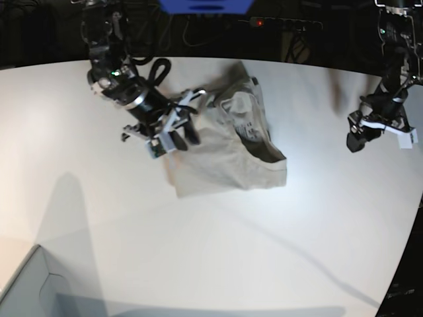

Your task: Layout the t-shirt on the table in an organized manner, then fold the t-shirt properly

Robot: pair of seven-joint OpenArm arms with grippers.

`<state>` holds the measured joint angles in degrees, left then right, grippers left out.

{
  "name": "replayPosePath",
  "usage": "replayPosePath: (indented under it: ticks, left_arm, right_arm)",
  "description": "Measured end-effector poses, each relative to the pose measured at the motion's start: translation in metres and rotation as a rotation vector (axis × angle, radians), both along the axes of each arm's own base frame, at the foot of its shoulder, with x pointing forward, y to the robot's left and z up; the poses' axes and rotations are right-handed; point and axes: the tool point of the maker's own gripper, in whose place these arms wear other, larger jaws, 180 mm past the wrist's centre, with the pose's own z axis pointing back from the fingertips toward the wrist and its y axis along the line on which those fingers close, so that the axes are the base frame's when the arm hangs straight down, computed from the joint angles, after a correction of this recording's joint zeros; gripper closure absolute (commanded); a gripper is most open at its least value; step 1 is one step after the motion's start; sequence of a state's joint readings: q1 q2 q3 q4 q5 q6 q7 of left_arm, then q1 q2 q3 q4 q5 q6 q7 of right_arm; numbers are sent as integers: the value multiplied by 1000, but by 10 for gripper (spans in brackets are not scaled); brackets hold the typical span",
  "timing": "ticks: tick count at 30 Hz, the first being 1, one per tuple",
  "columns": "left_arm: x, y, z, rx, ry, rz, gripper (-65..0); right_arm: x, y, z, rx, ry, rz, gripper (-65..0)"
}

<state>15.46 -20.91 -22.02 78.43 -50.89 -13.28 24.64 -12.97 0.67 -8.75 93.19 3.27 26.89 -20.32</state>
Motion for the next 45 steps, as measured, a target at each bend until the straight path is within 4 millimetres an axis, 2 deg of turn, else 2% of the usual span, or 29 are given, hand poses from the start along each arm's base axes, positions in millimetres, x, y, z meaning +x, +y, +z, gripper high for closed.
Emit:
replayPosePath:
  ticks: [4, 8, 10, 12, 14, 17, 20, 22, 24, 27, 29, 32, 35, 38, 40, 45]
  left_arm:
    - [1, 0, 1, -4, -4, 1, -409]
    - [2, -2, 2, -9, -8, 1, -409]
    - [4, -7, 10, -4, -29, -13, -409]
    - [7, -11, 22, 3, -60, -29, -409]
    - [8, -20, 32, 5, -87, -46, -409]
    - [5, -46, 43, -35, -110, -86, -409]
    - [2, -75, 46, -75, -72, -155, -417]
    - [0, -94, 49, -113, -60, -188, -470]
    - [-4, -110, 44, -161, -40, -196, -535]
    - [-10, -132, 35, -223, -8, -201, -596]
    - [-13, -142, 27, -267, 9, -185, -605]
    - [-21, -159, -1, -343, 89, -173, -605]
    - [-25, -185, -27, -386, 169, -221, -605]
    - [-22, -212, -39, -419, 206, -282, -605]
    - [-20, -221, -44, -444, 217, -296, -604]
    - [-4, -225, -48, -468, 210, -301, -585]
  right_arm:
    - [-35, 41, -26, 10, 97, 127, -156]
    - [-75, 84, -37, 31, 146, 271, -156]
    - [-95, 101, -46, 30, 180, 345, -156]
    - [-112, 112, -54, 22, 209, 400, -156]
    - [-121, 118, -55, 22, 219, 426, -156]
    - [-113, 116, -46, 28, 193, 409, -159]
    - [-96, 101, -26, 42, 123, 363, -160]
    - [-87, 80, -22, 14, 101, 325, -160]
    - [-84, 62, -18, -4, 89, 288, -160]
    - [-72, 34, -16, -36, 74, 223, -160]
    - [-63, 12, -16, -60, 65, 170, -160]
    - [-52, -19, -17, -94, 60, 89, -160]
    - [-50, -40, -21, -115, 72, 33, -160]
    - [-49, -52, -22, -124, 76, 2, -160]
    - [-51, -58, -22, -128, 78, -16, -160]
    - [-49, -69, -20, -139, 75, -44, -160]
